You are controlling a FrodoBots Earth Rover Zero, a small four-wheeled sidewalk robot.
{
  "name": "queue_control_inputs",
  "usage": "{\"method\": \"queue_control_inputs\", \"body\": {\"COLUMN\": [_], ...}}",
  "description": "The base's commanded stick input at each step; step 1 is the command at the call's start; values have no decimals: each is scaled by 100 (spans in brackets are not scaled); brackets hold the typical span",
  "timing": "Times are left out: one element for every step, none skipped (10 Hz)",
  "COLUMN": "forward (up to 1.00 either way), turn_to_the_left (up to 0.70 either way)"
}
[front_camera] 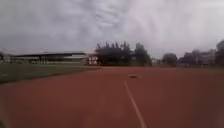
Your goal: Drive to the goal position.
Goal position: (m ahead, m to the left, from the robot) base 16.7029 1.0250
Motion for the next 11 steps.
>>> {"method": "queue_control_inputs", "body": {"forward": [50, 50, 50, 50, 50, 50, 50, 50, 50, 50, 50], "turn_to_the_left": [0, 0, 0, 0, 0, 0, 0, 0, 0, 0, 0]}}
